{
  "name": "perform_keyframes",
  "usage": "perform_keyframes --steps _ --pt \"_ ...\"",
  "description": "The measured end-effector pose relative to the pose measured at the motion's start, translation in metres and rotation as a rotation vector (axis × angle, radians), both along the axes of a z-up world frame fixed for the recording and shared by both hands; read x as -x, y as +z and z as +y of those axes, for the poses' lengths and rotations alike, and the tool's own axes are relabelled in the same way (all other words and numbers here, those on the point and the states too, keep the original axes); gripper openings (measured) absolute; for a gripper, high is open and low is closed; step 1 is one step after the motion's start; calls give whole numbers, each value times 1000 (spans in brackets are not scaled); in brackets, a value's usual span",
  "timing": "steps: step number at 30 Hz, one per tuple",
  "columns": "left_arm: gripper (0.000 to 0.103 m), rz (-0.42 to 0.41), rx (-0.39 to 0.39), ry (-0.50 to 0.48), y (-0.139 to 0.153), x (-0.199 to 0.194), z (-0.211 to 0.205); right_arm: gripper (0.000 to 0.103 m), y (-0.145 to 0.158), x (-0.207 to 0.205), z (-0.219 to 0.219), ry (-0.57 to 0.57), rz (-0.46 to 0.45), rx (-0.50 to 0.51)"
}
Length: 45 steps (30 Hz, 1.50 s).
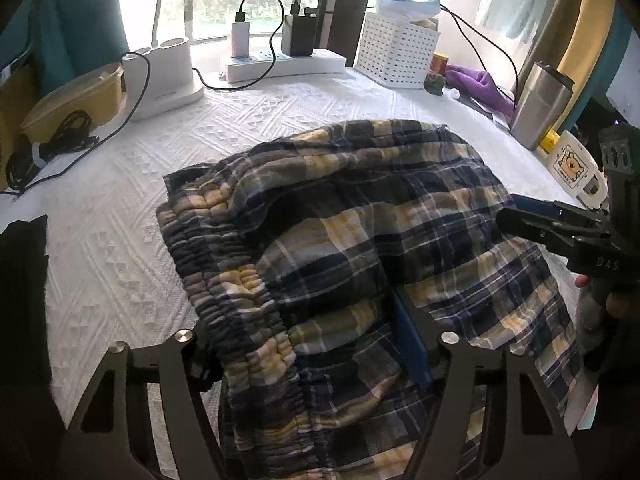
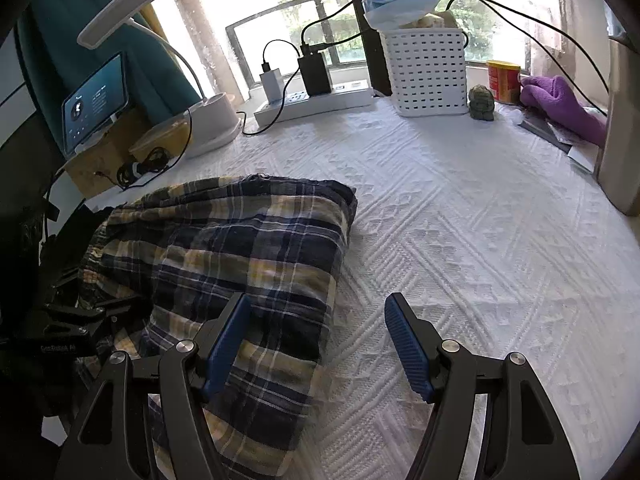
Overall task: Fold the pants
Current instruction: 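Grasp the folded plaid pants stack with both tools, then lift the folded pants with both tools and carry them toward the black garment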
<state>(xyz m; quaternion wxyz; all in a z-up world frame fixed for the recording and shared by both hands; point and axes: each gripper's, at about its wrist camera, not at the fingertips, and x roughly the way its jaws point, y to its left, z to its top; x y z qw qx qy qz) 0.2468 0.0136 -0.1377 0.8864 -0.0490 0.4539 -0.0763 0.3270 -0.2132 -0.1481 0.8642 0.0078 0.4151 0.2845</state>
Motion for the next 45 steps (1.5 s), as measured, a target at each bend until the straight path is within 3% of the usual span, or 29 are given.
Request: perform_keyframes --steps 11,15,17,23,27,28,45 --pt "64 -37 15 4 0 1 1 75 -4 -11 23 79 22 2" --pt "59 -41 29 10 1 2 4 75 -5 -10 36 135 19 4" --pt "50 -45 33 -2 1 2 2 74 -5 -9 45 156 14 24" --pt "41 -50 29 -25 3 2 -2 64 -6 -11 57 172 3 48" --pt "37 -64 14 -35 4 4 -5 30 -6 -9 59 184 6 28" --pt "36 -72 4 -36 5 6 -7 26 -6 -7 60 192 0 27" --pt "33 -204 -18 -36 50 40 -9 23 48 39 53 165 -158 -35"
